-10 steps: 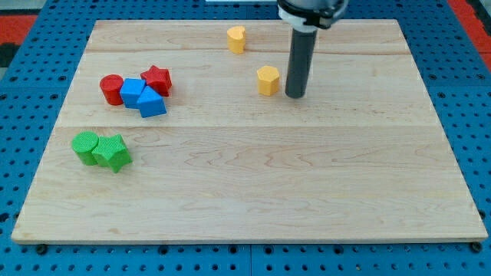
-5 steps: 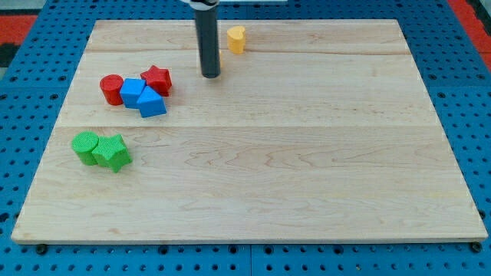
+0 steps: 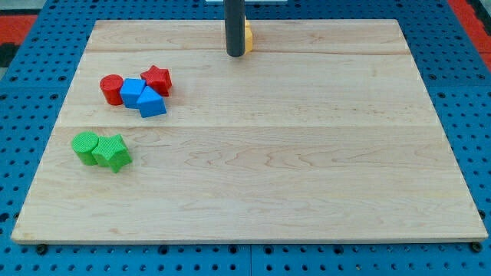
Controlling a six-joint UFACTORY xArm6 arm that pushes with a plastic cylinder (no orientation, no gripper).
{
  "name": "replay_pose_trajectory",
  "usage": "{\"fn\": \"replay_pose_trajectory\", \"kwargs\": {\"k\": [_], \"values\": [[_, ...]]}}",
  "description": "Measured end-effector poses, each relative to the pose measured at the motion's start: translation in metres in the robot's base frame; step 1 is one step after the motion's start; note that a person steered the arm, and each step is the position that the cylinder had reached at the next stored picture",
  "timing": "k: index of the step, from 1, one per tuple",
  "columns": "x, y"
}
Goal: Push the yellow blocks towards the top center of the board
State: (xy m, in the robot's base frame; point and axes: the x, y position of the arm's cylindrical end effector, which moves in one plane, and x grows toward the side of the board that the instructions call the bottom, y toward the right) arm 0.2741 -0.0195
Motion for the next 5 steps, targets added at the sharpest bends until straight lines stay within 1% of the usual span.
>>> {"fn": "replay_pose_trajectory", "kwargs": {"k": [1,2,5], "values": [[0.036,0.001],[0.047,0.003],[0.047,0.006]]}}
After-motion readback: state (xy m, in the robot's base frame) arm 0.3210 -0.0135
